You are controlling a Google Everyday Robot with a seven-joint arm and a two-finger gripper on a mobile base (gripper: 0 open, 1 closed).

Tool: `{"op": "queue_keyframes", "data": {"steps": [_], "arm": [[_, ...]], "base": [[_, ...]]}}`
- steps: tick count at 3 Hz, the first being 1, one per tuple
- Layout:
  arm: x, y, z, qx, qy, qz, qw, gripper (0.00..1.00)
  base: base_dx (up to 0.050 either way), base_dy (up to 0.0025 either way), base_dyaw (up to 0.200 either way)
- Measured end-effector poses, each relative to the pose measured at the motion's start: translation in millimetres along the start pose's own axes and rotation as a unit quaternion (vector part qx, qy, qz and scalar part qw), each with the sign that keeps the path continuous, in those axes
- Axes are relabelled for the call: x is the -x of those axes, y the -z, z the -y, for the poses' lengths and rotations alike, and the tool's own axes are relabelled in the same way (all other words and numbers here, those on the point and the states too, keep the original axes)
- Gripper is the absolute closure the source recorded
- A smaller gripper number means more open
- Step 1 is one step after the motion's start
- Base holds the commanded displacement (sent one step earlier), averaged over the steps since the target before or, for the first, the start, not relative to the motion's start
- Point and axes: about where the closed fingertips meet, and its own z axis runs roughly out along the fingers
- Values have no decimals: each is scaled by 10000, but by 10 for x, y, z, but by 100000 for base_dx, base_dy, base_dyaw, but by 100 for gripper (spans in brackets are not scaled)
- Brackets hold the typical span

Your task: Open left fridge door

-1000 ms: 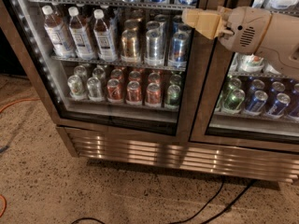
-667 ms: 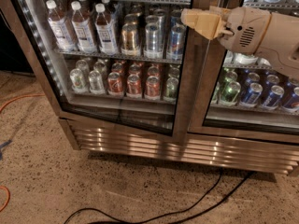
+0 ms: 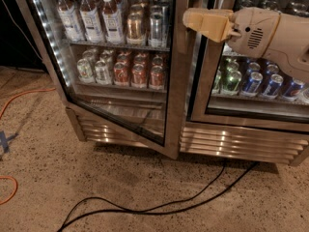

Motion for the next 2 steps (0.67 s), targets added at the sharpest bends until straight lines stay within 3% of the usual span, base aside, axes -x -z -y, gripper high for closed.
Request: {"op": "queue_keyframes", "data": {"steps": [1,2], "arm": [[0,0,0,0,0,0,10000,100],[0,-4,-3,3,1,-1,10000,100]], "base": [[-5000,0,-2],[-1986,178,-18353]]}}
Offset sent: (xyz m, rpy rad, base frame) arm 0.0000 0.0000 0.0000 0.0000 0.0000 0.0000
